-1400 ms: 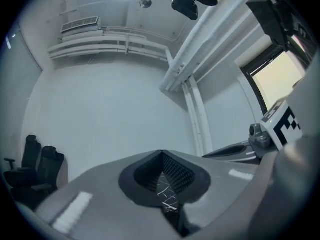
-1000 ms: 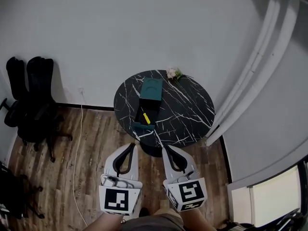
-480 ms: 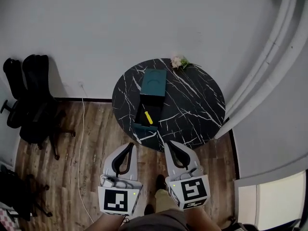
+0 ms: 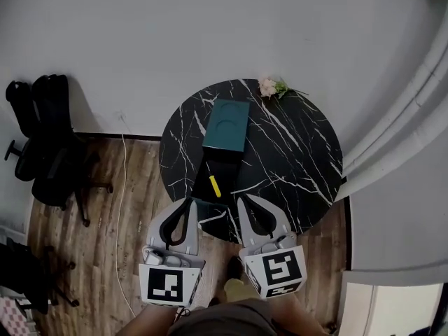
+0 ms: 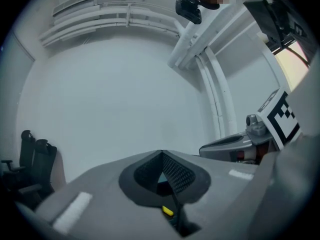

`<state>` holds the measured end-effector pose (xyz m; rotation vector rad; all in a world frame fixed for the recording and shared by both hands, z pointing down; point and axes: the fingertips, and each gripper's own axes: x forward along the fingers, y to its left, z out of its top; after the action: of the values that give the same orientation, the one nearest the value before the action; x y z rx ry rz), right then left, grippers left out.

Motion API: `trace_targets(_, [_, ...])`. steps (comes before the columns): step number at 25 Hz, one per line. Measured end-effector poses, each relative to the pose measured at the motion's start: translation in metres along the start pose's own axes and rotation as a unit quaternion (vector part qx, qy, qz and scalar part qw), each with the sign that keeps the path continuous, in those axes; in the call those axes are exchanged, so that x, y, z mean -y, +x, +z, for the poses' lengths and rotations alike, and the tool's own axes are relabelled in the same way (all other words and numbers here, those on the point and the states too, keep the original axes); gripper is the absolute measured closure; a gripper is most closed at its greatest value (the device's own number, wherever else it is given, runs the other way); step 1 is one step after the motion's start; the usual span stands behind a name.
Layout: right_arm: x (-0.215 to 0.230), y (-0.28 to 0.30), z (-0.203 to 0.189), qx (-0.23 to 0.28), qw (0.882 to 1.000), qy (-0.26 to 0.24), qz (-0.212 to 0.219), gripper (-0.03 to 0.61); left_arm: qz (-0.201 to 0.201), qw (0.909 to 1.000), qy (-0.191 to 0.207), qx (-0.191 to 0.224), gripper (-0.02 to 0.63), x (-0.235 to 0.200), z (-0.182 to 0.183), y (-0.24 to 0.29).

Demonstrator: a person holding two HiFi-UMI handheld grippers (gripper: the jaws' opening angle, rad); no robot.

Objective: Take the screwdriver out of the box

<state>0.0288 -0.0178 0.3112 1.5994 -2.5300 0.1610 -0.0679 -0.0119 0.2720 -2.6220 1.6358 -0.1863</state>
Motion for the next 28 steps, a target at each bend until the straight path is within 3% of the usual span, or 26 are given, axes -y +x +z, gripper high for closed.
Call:
trace_targets(7, [0.030, 0.034, 0.024, 0.021, 0.999, -0.014, 0.027, 0.552, 0.020, 0.9996, 0.020, 0.008, 0.614, -0.006, 0.020, 0.045])
trace_targets(15, [0.045, 0.054, 0.049, 0.046, 0.998, -0.029, 0.040, 0.552, 0.038, 0.9979, 0.035, 0.038, 0.614, -0.014, 0.042, 0.060])
trace_targets(20, [0.049, 0.067, 0.041, 0.032, 0.999, -0.021, 0.036, 0.552, 0.048, 0.9974, 0.033, 0.042, 0.614, -0.030, 0.042, 0.064])
trace_targets(28, [0.042, 0.108, 0.023, -0.006, 0.999, -0.011, 0.037, 0.552, 0.032, 0.9993, 0.013, 0.014, 0.614, -0.052, 0.019, 0.088])
